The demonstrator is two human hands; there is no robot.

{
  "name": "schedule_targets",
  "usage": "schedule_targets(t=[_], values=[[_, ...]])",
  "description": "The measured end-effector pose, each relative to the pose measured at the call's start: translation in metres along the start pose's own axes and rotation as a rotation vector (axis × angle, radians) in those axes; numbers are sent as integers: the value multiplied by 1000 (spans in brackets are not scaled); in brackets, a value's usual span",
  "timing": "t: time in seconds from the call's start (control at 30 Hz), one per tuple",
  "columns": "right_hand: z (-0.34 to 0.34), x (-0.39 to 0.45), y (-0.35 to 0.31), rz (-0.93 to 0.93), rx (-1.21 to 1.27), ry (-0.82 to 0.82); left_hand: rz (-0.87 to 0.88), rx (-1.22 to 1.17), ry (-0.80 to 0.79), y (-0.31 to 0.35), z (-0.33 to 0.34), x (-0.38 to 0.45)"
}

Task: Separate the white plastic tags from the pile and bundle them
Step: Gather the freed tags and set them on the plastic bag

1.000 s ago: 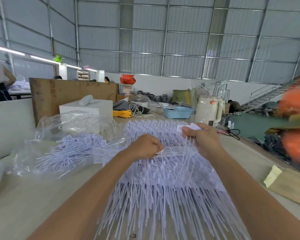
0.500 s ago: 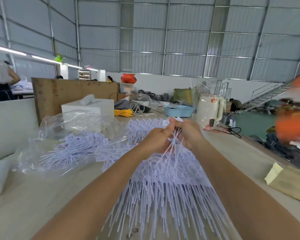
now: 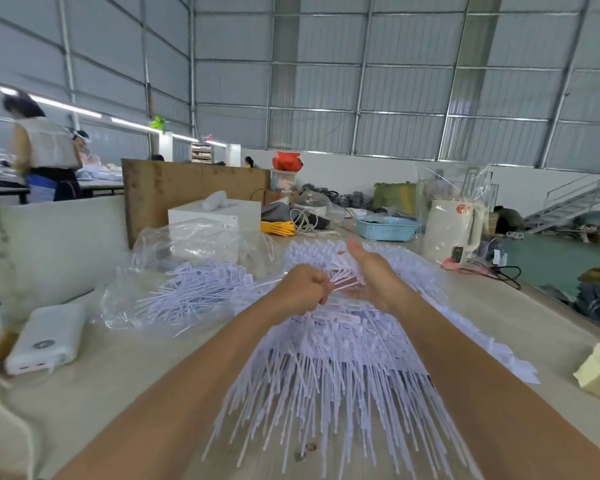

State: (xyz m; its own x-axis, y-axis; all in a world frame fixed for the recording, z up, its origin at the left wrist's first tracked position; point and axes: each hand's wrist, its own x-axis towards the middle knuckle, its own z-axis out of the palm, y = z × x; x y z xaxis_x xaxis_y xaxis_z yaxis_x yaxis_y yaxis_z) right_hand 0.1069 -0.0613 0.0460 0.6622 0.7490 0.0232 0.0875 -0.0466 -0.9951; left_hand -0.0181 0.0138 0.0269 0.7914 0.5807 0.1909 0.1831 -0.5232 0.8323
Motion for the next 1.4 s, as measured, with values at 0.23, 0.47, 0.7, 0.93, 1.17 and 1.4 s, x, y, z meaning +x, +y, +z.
schedule_targets(t=[0.23, 0.47, 0.7, 0.93, 1.17, 1.4], values=[[71, 7, -1, -379, -263, 29, 116, 222, 117, -23, -35, -15], [120, 38, 4, -808, -815, 98, -16, 328, 408, -86, -128, -12], [141, 68, 17, -550, -1329, 95, -233, 730, 229, -144, -161, 18], [136, 79, 22, -378, -1237, -69, -396, 988, 351, -156, -142, 52], [115, 81, 18, -464, -985, -200, -547, 1111, 300, -146, -134, 55], [57, 57, -21, -576, -771, -174, -62, 1268, 516, -78, -105, 34]])
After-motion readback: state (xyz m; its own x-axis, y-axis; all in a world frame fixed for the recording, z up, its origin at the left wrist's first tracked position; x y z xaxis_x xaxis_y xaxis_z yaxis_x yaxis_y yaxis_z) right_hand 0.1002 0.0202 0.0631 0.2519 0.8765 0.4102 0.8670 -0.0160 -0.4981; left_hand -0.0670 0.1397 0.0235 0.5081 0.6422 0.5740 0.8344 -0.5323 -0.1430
